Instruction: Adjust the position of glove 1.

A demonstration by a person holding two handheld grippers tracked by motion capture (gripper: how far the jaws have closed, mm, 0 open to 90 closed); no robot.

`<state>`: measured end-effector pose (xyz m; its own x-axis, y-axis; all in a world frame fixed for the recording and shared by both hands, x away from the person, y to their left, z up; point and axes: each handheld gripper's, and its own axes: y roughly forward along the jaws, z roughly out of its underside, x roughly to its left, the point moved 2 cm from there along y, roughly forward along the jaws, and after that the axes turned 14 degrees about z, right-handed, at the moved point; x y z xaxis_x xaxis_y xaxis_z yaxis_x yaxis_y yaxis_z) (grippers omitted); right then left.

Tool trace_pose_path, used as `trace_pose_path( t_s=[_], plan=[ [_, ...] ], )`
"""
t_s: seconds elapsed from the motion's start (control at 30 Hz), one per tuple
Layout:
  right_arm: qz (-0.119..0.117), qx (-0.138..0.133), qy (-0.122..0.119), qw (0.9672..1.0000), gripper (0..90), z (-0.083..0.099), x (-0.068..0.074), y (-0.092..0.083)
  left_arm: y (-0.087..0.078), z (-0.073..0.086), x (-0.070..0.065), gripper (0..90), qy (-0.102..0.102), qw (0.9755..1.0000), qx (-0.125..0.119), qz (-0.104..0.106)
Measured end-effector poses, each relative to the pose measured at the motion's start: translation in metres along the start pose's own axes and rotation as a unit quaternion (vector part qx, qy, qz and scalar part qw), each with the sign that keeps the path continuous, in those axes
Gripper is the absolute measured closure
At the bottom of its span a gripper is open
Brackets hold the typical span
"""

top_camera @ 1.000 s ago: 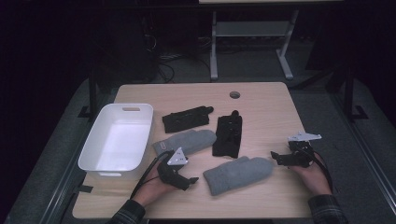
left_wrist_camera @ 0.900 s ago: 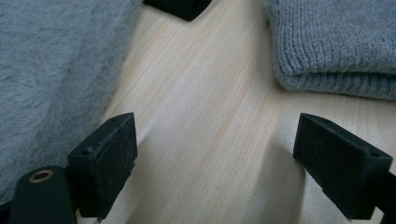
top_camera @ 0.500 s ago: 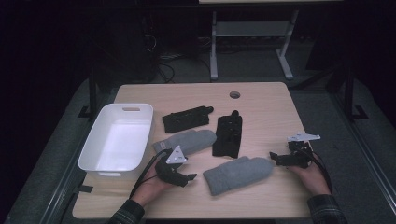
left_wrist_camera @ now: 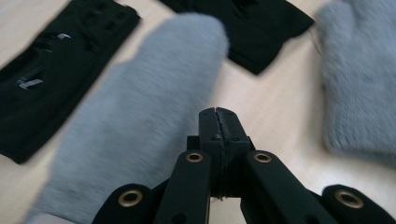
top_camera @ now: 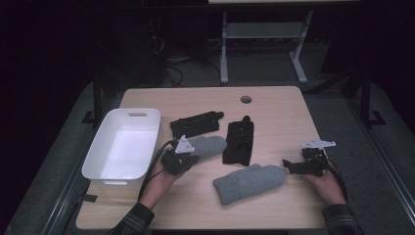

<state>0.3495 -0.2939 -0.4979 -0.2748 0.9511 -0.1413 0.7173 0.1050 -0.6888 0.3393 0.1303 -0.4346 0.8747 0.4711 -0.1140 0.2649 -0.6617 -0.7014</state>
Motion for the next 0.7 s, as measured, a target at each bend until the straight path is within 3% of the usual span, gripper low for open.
trace_pose_path(
  t_s=[0.17, 0.27, 0.43, 0.57, 0.7],
  plan=[
    [0.0, 0.0, 0.0, 1.0, 6.7, 0.0, 0.0, 0.0, 0.006, -0.007, 0.011, 89.3, -0.001, 0.9997, 0.014, -0.019],
    [0.0, 0.0, 0.0, 1.0, 6.7, 0.0, 0.0, 0.0, 0.011, -0.006, 0.016, 89.3, 0.001, 0.9986, 0.031, -0.043],
    [0.0, 0.0, 0.0, 1.0, 6.7, 0.0, 0.0, 0.0, 0.016, -0.005, 0.025, 89.3, -0.019, 0.9961, 0.049, -0.07],
    [0.0, 0.0, 0.0, 1.0, 6.7, 0.0, 0.0, 0.0, 0.028, 0.003, 0.031, 89.3, -0.039, 0.9948, 0.072, -0.061],
    [0.0, 0.0, 0.0, 1.0, 6.7, 0.0, 0.0, 0.0, 0.034, 0.003, 0.029, 89.4, -0.044, 0.9956, 0.073, -0.041]
  ],
)
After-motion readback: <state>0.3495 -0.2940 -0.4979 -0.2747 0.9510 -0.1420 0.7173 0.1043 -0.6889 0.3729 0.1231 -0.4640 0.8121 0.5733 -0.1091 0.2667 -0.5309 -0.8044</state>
